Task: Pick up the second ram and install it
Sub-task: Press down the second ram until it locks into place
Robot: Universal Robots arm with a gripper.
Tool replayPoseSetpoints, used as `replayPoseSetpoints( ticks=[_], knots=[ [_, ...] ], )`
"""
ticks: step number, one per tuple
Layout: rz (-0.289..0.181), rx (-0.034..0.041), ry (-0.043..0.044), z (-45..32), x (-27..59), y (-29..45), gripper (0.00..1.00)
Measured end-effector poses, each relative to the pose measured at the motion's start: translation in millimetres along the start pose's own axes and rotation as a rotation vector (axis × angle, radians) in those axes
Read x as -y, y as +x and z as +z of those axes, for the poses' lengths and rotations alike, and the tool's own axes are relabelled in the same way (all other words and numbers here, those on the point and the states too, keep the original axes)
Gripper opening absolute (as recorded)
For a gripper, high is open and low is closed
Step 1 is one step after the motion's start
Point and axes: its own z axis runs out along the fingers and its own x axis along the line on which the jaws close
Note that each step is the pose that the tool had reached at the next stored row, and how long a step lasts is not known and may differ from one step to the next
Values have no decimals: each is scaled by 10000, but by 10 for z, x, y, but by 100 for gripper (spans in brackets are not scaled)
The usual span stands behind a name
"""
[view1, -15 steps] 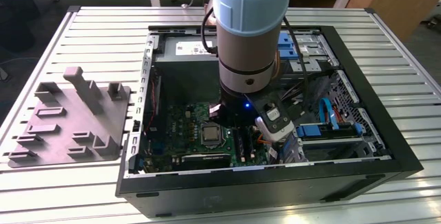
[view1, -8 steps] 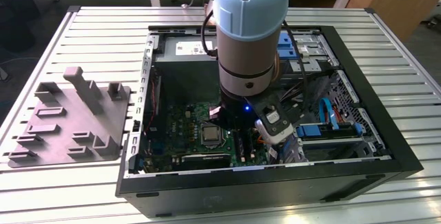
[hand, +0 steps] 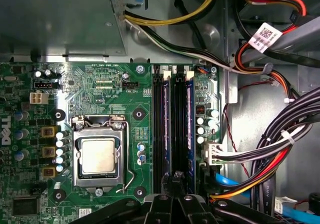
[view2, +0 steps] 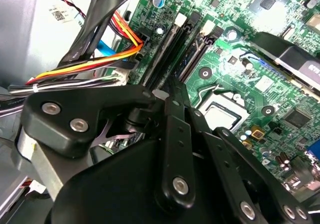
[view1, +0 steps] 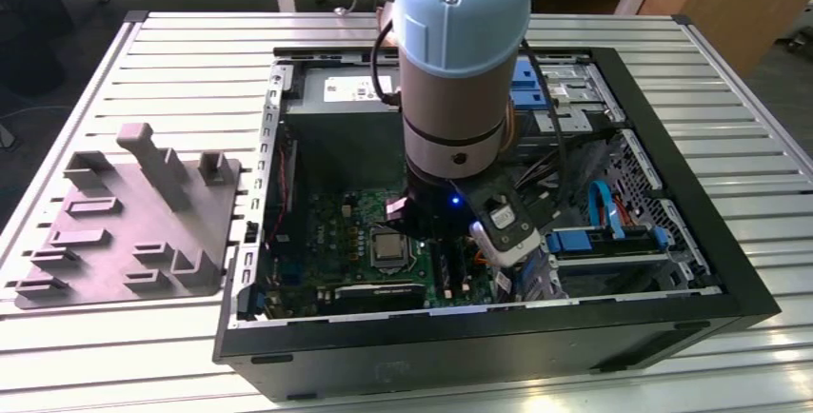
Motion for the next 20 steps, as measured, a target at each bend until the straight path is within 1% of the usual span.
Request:
replayPoseSetpoints(
  ticks=[7,20],
  knots=[
    [-1,1,-6,20,4,1,10],
    [0,2,-8,33,8,2,10]
  ],
)
